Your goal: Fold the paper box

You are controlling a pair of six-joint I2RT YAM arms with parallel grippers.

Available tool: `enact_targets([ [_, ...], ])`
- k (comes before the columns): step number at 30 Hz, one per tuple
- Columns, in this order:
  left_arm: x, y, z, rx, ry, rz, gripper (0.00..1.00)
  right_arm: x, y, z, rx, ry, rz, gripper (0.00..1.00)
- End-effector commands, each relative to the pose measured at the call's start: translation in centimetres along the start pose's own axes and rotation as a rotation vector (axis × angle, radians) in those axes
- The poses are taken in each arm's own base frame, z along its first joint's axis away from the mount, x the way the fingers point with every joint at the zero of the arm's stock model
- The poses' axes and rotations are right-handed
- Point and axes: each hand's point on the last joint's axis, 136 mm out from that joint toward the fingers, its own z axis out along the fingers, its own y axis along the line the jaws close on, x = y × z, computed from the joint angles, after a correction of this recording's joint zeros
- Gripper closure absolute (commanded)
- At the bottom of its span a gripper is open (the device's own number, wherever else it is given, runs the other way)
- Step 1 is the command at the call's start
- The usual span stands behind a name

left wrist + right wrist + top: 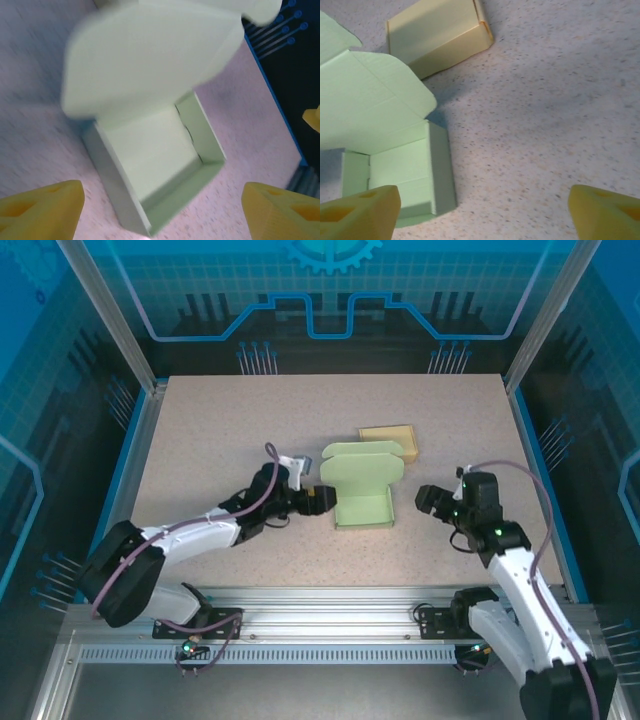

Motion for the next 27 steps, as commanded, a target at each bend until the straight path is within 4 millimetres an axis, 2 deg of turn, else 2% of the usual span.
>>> enact_targets([
  [1, -1.4, 3.6, -0.8, -0.150, 0.041, 0.159, 0.16, -1.7, 2.5, 0.6, -0.087, 0.043, -0.116, 0.24],
  [4, -2.7, 4.8, -0.2, -0.155, 0.068, 0.215, 0.16, -2.8, 3.2, 2.0, -0.083, 0.096, -0.156, 0.35],
  [9, -3.4, 5.0, 1.7, -0.107, 0.103, 0.288, 0.20, -4.2, 4.3, 3.9, -0.097, 0.116, -0.240, 0.33],
  [13, -3.8, 5.2, 2.8, -0.100, 0.094, 0.315, 0.22, -4.0, 5.1, 5.5, -0.140, 0.132, -0.289, 0.32],
  [14, -4.0, 5.3, 3.0, -0.104, 0.095, 0.322, 0.23, -5.0, 5.9, 5.6, -0.162, 0.112, -0.304, 0.32],
  [15, -4.0, 5.4, 3.4, -0.106, 0.097, 0.325, 0.23, -5.2, 6.2, 6.2, -0.177, 0.113, -0.315, 0.32],
  [21, -4.4, 5.3, 4.8, -0.081, 0.094, 0.324, 0.30, -5.1, 7.4, 9.2, -0.228, 0.159, -0.364, 0.35],
  [27, -5.0, 5.3, 5.5, -0.074, 0.080, 0.324, 0.41, -5.1, 7.9, 10.5, -0.233, 0.173, -0.380, 0.38],
])
